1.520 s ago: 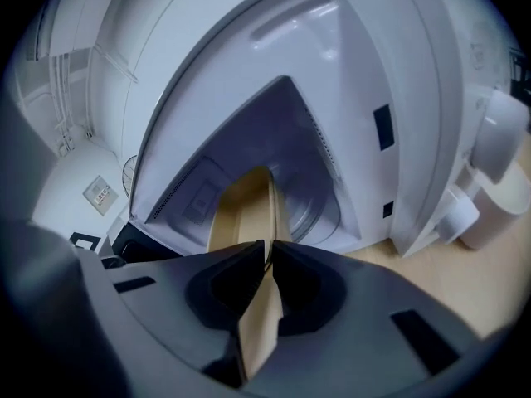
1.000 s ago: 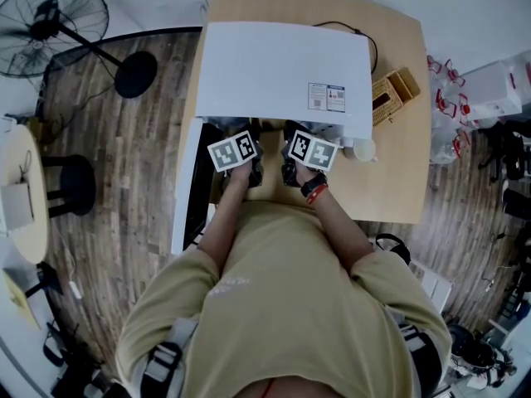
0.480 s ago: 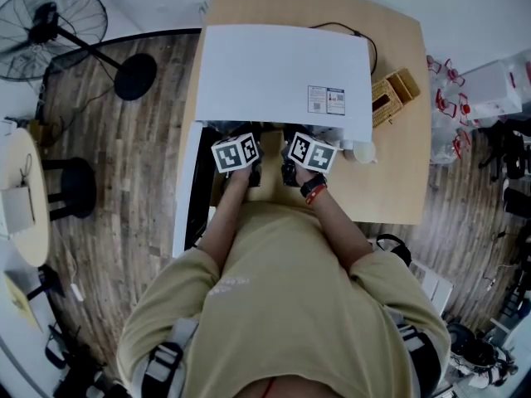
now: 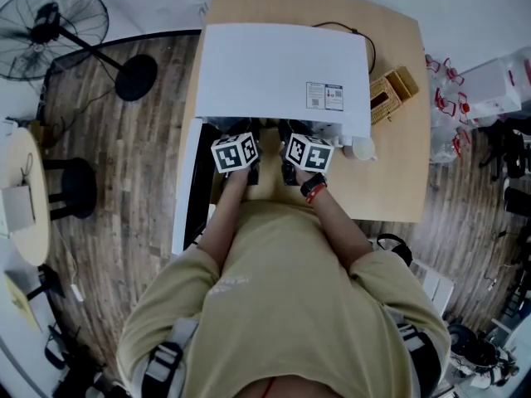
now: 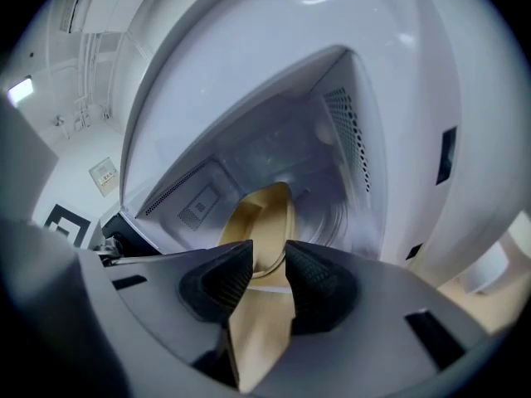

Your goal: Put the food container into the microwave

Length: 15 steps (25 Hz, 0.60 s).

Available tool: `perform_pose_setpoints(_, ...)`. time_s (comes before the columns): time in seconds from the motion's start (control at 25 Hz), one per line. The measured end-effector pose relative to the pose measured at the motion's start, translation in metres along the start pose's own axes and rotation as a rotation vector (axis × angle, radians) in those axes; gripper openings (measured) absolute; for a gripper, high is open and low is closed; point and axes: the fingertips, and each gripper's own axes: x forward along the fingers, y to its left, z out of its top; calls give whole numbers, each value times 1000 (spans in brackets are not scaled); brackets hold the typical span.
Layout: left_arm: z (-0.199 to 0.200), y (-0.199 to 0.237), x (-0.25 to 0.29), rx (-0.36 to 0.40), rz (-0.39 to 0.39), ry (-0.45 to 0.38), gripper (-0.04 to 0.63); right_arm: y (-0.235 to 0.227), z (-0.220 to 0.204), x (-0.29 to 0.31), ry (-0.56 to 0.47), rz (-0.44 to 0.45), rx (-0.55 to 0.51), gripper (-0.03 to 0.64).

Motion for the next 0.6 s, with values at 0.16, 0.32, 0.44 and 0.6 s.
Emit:
perform_pose_setpoints(0.16,-2,1,-11,47,35,-21,127,0,-5,-8,-5,3,0,124)
perform_pose_setpoints(0.32,-5,-3,-24,108,69,-50,127,3,-9,-21,-11,8,-22,123)
perform_pose_setpoints(0.44,-9,-10,-31,132,71,-65,127,3,-10,-31,-24,11,-45,123)
perform_pose_setpoints(0.6,-13,-21,-44,175,82,-100,103,0,-11,-49,-51,-5,-92,121)
